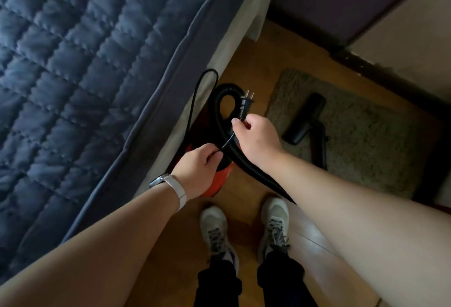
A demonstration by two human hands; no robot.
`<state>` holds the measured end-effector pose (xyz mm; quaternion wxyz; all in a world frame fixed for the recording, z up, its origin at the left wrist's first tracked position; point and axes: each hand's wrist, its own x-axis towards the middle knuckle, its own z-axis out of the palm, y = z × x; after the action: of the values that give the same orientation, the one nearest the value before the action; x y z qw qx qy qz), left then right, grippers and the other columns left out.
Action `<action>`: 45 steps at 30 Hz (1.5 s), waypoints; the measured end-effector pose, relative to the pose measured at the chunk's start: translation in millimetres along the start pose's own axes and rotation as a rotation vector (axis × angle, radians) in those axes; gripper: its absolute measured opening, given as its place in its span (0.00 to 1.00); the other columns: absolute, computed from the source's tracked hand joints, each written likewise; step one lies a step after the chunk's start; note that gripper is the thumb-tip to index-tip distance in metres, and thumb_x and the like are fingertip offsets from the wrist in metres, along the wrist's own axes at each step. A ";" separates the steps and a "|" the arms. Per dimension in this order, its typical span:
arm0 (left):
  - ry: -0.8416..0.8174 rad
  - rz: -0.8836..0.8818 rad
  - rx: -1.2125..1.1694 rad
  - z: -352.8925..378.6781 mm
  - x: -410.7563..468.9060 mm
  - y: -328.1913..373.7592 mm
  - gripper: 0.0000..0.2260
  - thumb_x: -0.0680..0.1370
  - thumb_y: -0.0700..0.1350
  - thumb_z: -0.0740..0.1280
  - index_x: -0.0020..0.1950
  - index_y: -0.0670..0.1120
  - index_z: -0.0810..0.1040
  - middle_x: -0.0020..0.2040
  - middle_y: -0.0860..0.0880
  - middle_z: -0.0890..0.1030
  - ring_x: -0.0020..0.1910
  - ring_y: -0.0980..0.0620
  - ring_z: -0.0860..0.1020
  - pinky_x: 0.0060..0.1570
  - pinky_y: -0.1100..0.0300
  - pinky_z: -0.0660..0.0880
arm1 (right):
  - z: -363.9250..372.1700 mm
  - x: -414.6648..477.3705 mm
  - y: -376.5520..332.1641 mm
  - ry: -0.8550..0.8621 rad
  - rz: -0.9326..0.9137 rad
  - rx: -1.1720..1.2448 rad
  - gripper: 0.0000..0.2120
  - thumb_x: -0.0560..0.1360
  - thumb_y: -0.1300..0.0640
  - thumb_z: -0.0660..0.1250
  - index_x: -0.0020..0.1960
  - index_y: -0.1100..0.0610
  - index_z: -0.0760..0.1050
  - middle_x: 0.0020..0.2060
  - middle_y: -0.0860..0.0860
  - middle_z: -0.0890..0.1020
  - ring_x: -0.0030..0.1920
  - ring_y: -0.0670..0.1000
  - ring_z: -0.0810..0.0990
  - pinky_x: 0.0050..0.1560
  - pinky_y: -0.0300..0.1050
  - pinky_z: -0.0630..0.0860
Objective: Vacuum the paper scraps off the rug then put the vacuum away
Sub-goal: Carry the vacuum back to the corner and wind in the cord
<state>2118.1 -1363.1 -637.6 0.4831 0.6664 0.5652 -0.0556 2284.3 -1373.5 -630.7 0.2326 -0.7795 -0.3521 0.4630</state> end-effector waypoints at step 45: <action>0.078 -0.139 -0.037 80.9 62.5 -90.2 0.15 0.80 0.60 0.62 0.61 0.53 0.76 0.53 0.52 0.82 0.55 0.48 0.79 0.46 0.61 0.69 | 28.7 14.2 150.9 -0.171 -0.027 -0.418 0.17 0.74 0.35 0.66 0.51 0.46 0.70 0.34 0.46 0.78 0.37 0.52 0.80 0.36 0.47 0.77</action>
<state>2105.7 -1386.1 -771.4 0.4680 0.6182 0.6294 -0.0522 2313.7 -1458.7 -755.8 0.0415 -0.7638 -0.4692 0.4412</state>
